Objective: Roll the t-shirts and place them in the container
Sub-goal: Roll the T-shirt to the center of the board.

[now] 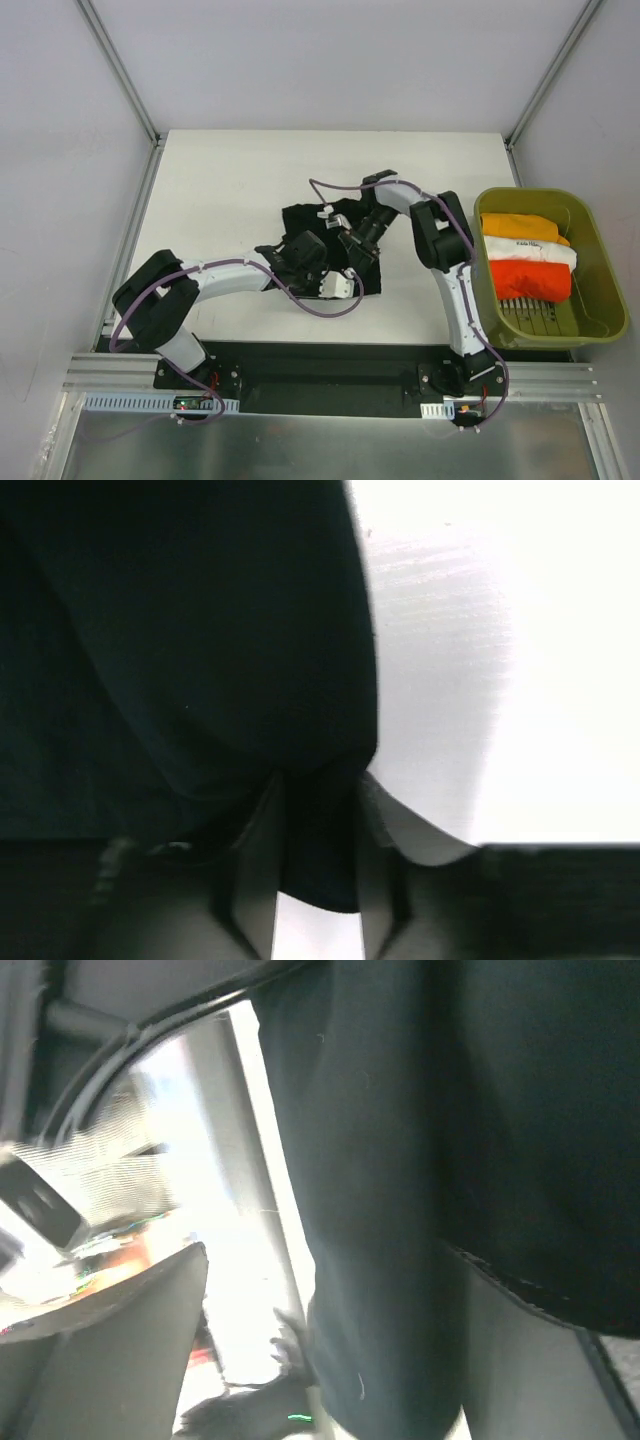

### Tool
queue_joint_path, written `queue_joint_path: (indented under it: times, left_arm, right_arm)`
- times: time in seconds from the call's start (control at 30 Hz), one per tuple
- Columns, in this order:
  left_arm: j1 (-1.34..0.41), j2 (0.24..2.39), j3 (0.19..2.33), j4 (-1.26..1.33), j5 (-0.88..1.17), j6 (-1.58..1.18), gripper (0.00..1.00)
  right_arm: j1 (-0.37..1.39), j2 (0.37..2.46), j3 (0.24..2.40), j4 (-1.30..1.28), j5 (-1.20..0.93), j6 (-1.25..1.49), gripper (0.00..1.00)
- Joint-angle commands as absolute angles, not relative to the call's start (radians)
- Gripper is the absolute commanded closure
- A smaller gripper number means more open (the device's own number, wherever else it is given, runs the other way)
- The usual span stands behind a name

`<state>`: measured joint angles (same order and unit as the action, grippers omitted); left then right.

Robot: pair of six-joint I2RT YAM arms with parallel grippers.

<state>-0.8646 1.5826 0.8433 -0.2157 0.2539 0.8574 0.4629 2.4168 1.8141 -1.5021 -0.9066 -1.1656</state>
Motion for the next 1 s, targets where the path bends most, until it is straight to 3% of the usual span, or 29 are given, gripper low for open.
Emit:
queue_joint_path:
  times: [0.0,0.1,0.17,0.2,0.23,0.3,0.47,0.63,0.97]
  left_arm:
    - [-0.870,1.617,0.833,-0.366,0.305,0.848,0.78]
    - [-0.864,1.600,0.850,-0.412,0.382,0.838,0.87]
    - [-0.845,1.600,0.883,-0.442,0.496,0.816,0.90]
    - [-0.819,1.601,0.900,-0.471,0.529,0.802,0.91]
    - [-0.807,1.606,0.931,-0.489,0.567,0.796,0.93]
    - [-0.766,1.626,0.989,-0.556,0.690,0.793,0.94]
    - [-0.692,1.724,1.101,-0.670,0.879,0.756,0.97]
    - [-0.635,1.805,1.195,-0.771,0.986,0.767,0.97]
    - [-0.600,1.878,1.270,-0.847,1.023,0.808,0.97]
  right_arm:
    - [0.267,2.210,1.891,-1.657,-0.850,-1.302,0.04]
    - [0.141,2.023,1.831,-1.526,-0.865,-1.321,0.04]
    - [0.082,1.713,1.630,-1.079,-0.810,-1.132,0.04]
    - [0.077,1.597,1.350,-0.872,-0.705,-1.061,0.04]
    - [0.080,1.365,1.218,-0.542,-0.703,-1.031,0.04]
    - [0.101,1.225,1.012,-0.347,-0.718,-1.003,0.04]
    - [0.334,1.194,0.925,-0.716,-0.767,-1.330,0.04]
    - [0.520,1.017,0.680,-0.401,-0.611,-1.342,0.04]
    - [0.640,1.178,0.704,-0.290,-0.528,-1.304,0.04]
